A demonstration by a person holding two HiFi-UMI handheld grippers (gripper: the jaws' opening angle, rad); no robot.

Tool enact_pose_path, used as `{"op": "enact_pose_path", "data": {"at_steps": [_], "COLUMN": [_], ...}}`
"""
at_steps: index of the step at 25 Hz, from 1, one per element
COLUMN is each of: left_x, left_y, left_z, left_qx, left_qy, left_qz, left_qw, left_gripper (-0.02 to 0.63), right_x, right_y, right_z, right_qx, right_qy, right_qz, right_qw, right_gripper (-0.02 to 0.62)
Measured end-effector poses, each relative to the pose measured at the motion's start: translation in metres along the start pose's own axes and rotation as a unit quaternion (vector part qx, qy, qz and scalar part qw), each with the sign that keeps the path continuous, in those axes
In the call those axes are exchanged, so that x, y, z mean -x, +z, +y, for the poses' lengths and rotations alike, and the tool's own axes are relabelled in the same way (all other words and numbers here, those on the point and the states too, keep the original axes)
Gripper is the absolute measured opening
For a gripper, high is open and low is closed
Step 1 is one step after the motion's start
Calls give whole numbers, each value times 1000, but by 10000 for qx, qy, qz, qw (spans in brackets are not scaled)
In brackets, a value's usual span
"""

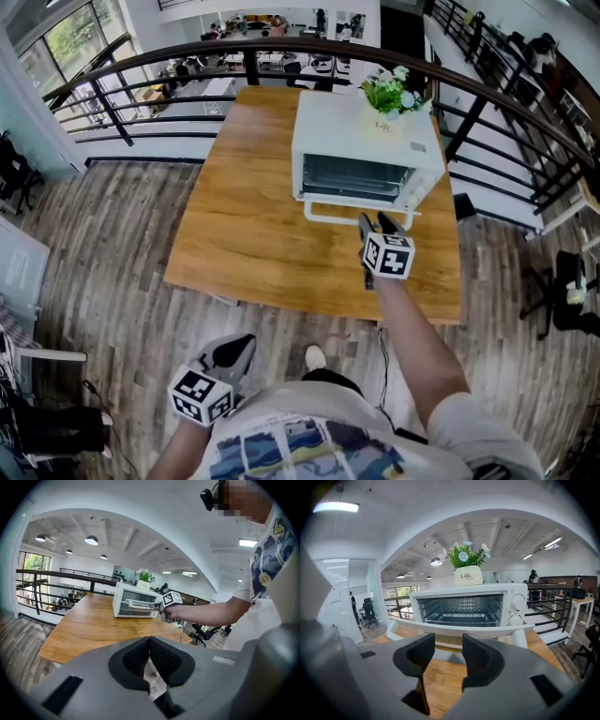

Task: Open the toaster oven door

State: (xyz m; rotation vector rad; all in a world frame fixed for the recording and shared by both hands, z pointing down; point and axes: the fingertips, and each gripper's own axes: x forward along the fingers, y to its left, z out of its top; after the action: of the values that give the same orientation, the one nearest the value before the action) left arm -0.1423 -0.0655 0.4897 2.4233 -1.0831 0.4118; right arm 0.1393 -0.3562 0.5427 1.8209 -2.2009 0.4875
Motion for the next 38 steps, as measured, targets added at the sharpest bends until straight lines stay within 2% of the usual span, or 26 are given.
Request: {"op": "enact_pose_path", "data": {"at_steps": [4, 29, 38], "left_x": [-2, -8, -6], "left_y": [-2, -1, -3], "left_z": [-1, -4, -3], "left_qx": [-56, -7, 17], "left_qy": [-41, -68, -35], "left_qz": [-30, 62, 104], "left_qw": [10000, 10000, 9999], "left_gripper": [3, 3, 3], "right_x": [2, 11, 12], "right_y": [-19, -57, -89], "right_z": [0, 3, 5], "right_qx": [-54, -24, -89], "right_qy": [-13, -72, -102], "right_qz": [139, 125, 405], "right_qw": [9999, 9999, 9991], "right_gripper": [181, 181, 181]}}
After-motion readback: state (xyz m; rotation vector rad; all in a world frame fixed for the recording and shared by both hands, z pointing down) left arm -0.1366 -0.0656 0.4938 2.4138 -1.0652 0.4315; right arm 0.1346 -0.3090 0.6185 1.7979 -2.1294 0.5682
